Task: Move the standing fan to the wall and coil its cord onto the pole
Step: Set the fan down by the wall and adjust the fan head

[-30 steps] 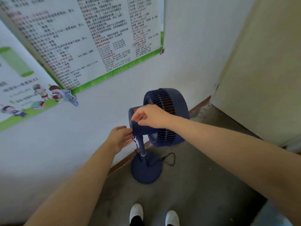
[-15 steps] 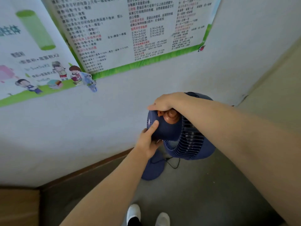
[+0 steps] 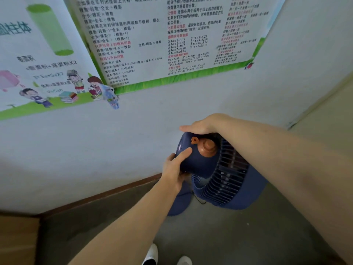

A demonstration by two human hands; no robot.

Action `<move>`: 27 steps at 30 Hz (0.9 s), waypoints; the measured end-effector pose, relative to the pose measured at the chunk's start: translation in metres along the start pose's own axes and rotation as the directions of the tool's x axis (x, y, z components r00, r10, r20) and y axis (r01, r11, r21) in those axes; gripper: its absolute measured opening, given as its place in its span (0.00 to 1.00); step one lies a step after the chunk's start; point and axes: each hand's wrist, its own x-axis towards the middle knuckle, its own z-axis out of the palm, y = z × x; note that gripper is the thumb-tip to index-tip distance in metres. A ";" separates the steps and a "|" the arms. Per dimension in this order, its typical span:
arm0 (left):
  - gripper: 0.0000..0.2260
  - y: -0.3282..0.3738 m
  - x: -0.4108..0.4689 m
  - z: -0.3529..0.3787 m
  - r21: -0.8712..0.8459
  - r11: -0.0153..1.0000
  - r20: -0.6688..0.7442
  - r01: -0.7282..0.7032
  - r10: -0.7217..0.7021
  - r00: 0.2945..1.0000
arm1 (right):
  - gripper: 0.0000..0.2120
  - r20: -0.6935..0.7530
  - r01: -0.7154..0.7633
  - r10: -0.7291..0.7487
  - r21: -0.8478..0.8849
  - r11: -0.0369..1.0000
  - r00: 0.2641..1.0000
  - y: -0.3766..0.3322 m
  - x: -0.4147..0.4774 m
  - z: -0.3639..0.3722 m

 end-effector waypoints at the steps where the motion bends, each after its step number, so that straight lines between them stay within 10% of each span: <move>1: 0.40 0.002 -0.001 -0.002 -0.003 1.000 -0.008 -0.006 0.006 1.000 | 0.39 -0.003 -0.011 0.011 0.034 0.999 1.000 0.002 -0.001 0.001; 8: 0.11 0.031 -0.004 -0.028 0.166 0.986 -0.074 -0.006 0.019 0.997 | 0.46 0.145 -0.049 -0.010 0.401 0.915 0.989 0.021 -0.006 0.016; 27: 0.27 0.080 0.014 -0.028 0.497 0.863 0.020 0.089 -0.114 0.993 | 0.46 -0.030 0.045 -0.033 0.606 0.794 0.999 0.047 -0.020 0.047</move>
